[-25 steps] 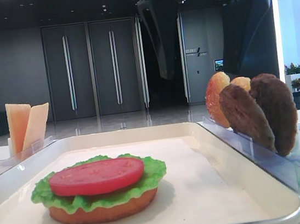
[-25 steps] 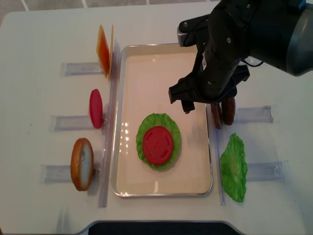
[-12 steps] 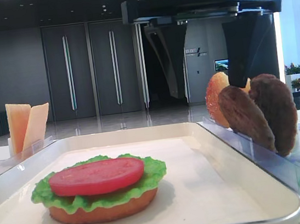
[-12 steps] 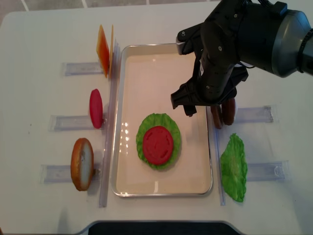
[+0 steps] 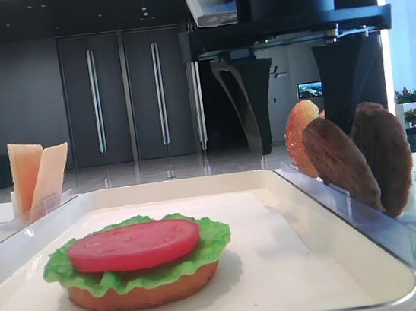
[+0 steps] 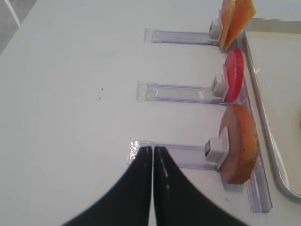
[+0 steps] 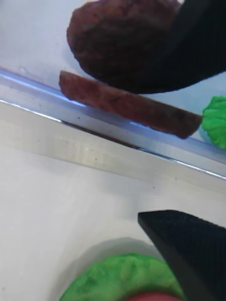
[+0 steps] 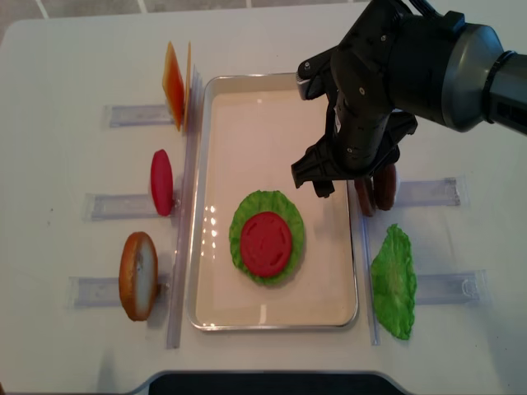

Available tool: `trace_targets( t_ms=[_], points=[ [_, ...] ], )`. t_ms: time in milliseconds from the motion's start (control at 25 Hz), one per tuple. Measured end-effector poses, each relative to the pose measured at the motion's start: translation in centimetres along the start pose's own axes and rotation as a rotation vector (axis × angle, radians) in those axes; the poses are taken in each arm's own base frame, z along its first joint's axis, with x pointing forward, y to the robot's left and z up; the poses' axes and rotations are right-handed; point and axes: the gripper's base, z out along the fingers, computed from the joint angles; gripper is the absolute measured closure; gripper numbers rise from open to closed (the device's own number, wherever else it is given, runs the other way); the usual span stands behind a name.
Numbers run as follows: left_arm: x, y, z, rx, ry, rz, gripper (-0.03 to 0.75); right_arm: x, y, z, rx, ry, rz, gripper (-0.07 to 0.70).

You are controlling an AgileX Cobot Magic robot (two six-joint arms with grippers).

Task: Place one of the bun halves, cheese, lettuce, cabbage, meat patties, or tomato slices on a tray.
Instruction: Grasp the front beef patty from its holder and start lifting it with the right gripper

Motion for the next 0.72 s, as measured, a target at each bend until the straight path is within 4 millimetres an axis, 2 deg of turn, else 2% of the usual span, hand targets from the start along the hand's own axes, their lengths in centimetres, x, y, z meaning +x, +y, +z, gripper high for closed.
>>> trace_targets(
  t_ms=[400,720],
  points=[
    [0.0,0.0,0.0,0.0,0.0,0.0,0.715,-0.32,-0.85,0.1,0.038,-0.013,-0.007,0.2],
    [0.0,0.0,0.0,0.0,0.0,0.0,0.715,-0.38,-0.97,0.36,0.046,-0.006,-0.007,0.213]
  ],
)
